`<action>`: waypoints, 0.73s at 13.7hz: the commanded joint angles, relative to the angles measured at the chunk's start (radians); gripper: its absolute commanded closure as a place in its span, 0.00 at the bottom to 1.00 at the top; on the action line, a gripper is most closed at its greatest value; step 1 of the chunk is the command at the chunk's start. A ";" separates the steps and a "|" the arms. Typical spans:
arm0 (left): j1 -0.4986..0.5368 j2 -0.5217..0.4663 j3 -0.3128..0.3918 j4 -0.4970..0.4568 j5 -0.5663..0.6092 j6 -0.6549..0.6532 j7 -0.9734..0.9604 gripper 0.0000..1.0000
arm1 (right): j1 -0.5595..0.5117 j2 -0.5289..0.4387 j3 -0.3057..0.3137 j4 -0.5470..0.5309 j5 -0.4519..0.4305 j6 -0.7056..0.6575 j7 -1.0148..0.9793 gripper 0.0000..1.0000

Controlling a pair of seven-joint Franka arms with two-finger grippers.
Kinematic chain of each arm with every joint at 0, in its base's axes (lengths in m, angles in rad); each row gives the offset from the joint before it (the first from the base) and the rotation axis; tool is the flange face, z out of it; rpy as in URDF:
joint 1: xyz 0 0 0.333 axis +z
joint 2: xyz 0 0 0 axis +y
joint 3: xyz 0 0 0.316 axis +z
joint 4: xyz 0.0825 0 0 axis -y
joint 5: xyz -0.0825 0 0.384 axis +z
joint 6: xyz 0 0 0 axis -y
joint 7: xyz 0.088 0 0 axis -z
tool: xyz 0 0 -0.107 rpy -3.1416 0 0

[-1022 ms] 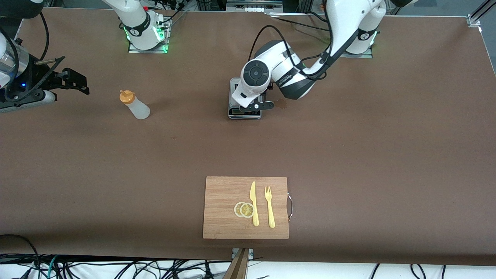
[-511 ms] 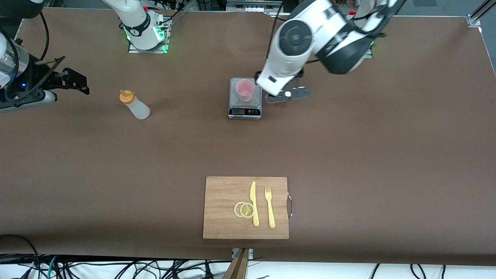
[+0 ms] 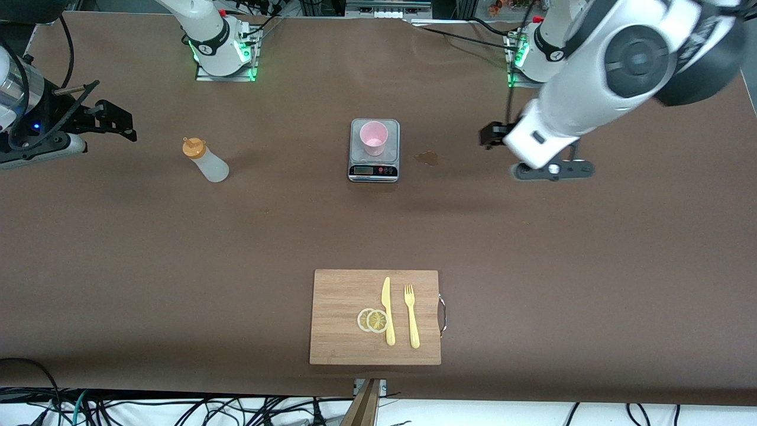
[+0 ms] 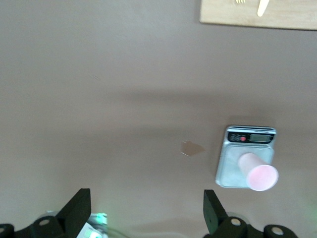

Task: Add sauce to pink cup with both arms
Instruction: 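Open the left gripper and raise it away from the cup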

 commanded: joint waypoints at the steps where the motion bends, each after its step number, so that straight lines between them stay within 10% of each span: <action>1: -0.067 -0.120 0.203 -0.096 0.002 0.012 0.254 0.00 | -0.009 -0.037 0.008 -0.039 0.028 -0.002 -0.088 0.00; 10: -0.085 -0.291 0.411 -0.304 0.041 0.192 0.338 0.00 | -0.106 -0.051 0.008 -0.133 0.158 0.012 -0.420 0.00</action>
